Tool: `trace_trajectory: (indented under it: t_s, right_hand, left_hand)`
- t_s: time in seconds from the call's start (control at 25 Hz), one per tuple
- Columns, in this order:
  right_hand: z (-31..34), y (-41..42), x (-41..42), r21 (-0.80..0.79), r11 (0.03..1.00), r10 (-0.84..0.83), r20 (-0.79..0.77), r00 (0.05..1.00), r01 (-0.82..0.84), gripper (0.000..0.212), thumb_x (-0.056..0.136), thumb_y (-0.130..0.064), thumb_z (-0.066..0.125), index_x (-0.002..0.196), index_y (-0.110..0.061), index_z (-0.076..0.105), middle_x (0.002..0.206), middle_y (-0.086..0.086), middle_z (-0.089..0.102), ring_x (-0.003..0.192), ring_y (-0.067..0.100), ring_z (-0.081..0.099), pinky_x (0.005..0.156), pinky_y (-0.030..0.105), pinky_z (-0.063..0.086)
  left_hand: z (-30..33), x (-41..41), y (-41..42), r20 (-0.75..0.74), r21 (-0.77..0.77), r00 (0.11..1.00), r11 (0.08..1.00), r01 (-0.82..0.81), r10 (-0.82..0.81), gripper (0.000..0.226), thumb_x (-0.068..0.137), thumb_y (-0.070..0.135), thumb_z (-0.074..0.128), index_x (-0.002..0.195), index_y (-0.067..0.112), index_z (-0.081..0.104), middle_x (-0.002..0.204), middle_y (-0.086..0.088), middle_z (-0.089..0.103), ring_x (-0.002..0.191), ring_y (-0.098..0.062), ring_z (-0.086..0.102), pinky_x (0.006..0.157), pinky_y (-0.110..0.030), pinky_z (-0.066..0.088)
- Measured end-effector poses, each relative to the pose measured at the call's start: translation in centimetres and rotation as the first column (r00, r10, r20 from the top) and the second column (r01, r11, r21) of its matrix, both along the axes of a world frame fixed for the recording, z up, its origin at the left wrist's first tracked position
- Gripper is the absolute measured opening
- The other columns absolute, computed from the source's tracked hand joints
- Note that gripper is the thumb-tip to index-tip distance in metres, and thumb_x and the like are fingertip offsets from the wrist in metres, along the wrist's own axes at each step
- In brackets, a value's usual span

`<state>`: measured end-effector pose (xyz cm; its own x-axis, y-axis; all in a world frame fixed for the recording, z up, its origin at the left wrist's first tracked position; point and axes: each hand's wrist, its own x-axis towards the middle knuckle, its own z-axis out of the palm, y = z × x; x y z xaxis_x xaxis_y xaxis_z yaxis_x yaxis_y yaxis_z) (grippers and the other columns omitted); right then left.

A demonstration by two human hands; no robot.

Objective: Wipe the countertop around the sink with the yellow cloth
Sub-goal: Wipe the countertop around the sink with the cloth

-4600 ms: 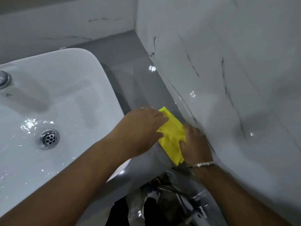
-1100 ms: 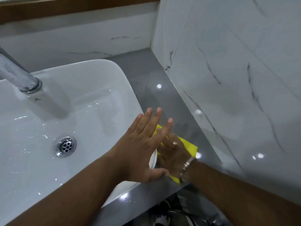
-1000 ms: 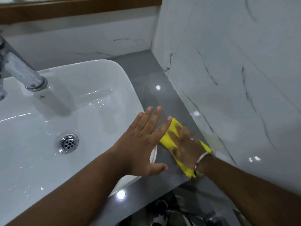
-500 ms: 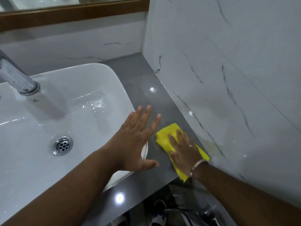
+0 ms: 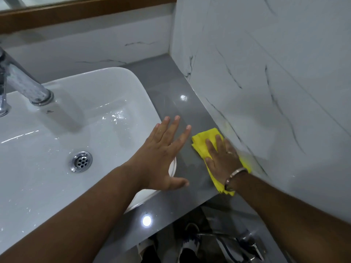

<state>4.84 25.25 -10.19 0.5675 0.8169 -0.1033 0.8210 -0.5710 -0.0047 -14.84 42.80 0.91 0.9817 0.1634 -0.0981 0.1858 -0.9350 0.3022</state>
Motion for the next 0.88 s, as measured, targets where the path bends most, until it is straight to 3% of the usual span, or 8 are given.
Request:
trace_trajectory:
  t_s: [0.12,0.2,0.28,0.44,0.56,0.64,0.8,0.88]
  right_hand:
    - [-1.4,-0.7,-5.8,0.055,0.998,0.024,-0.054,0.998,-0.021,0.063,0.086,-0.043,0.035,0.144,-0.021,0.03,0.15,0.024,0.032,0.132,0.051,0.034,0.103,0.058,0.036]
    - [-1.4,-4.1,-9.1,0.059,0.967,0.252,-0.048,0.967,-0.249,0.064,0.083,-0.043,0.04,0.143,-0.024,0.034,0.15,0.019,0.035,0.131,0.046,0.038,0.103,0.054,0.04]
    - [-1.0,-5.6,-6.7,0.001,0.942,0.335,-0.031,0.942,-0.335,0.065,0.08,-0.043,0.041,0.142,-0.024,0.035,0.15,0.018,0.035,0.13,0.045,0.041,0.099,0.054,0.043]
    - [-0.6,-4.4,-5.7,0.05,0.998,-0.025,-0.063,0.998,0.028,0.066,0.081,-0.039,0.037,0.142,-0.015,0.039,0.148,0.024,0.035,0.131,0.049,0.036,0.102,0.058,0.038]
    - [-1.7,-4.8,-13.5,0.12,0.956,0.274,-0.034,0.961,-0.268,0.066,0.083,-0.04,0.041,0.145,-0.018,0.032,0.15,0.022,0.032,0.134,0.045,0.028,0.106,0.053,0.026]
    - [-1.8,-5.8,-11.3,0.077,0.908,0.416,-0.035,0.909,-0.412,0.068,0.084,-0.044,0.04,0.146,-0.021,0.028,0.153,0.017,0.03,0.133,0.043,0.033,0.106,0.051,0.03]
    - [-1.4,-5.6,-5.9,0.083,0.996,-0.008,-0.024,1.0,0.01,0.065,0.083,-0.042,0.037,0.142,-0.014,0.037,0.149,0.024,0.033,0.129,0.049,0.039,0.1,0.059,0.04]
    - [-1.8,-4.4,-10.8,0.135,0.99,0.054,-0.102,0.993,-0.04,0.064,0.083,-0.039,0.039,0.141,-0.012,0.039,0.147,0.026,0.035,0.13,0.051,0.038,0.101,0.059,0.037]
  left_hand:
    - [0.0,0.1,0.0,0.011,0.001,1.0,1.0,0.002,-0.002,0.123,0.067,0.08,0.058,0.154,0.024,-0.008,0.162,-0.012,-0.016,0.147,-0.032,-0.023,0.118,-0.044,-0.006]
    - [0.0,0.0,-0.1,0.004,0.003,1.0,1.0,-0.002,0.002,0.123,0.066,0.08,0.058,0.154,0.024,-0.007,0.162,-0.013,-0.013,0.147,-0.034,-0.02,0.118,-0.045,-0.005]
    - [0.0,0.0,0.0,-0.009,0.022,1.0,1.0,-0.005,0.005,0.124,0.065,0.081,0.058,0.154,0.024,-0.009,0.162,-0.014,-0.012,0.148,-0.035,-0.018,0.118,-0.044,-0.007]
    - [0.2,0.1,-0.1,-0.019,0.024,1.0,1.0,-0.016,0.016,0.122,0.065,0.079,0.058,0.154,0.026,-0.007,0.162,-0.013,-0.012,0.148,-0.034,-0.018,0.117,-0.042,-0.01]
    - [0.1,0.0,-0.2,-0.006,0.036,1.0,0.999,-0.025,0.025,0.12,0.066,0.08,0.056,0.155,0.026,-0.005,0.162,-0.014,-0.011,0.148,-0.035,-0.015,0.119,-0.044,-0.007]
    - [0.0,-0.1,-0.2,-0.018,0.06,0.999,0.998,-0.03,0.032,0.121,0.067,0.08,0.056,0.155,0.024,-0.005,0.162,-0.014,-0.01,0.148,-0.034,-0.014,0.119,-0.043,-0.008]
    - [0.0,-0.1,-0.5,0.001,0.091,0.999,0.995,-0.047,0.047,0.117,0.071,0.081,0.05,0.155,0.02,-0.003,0.163,-0.016,-0.008,0.149,-0.034,-0.011,0.119,-0.046,-0.006]
    - [-0.1,0.0,-0.5,-0.013,0.093,0.999,0.995,-0.044,0.046,0.114,0.072,0.081,0.046,0.155,0.02,-0.003,0.163,-0.016,-0.007,0.149,-0.034,-0.01,0.12,-0.049,-0.004]
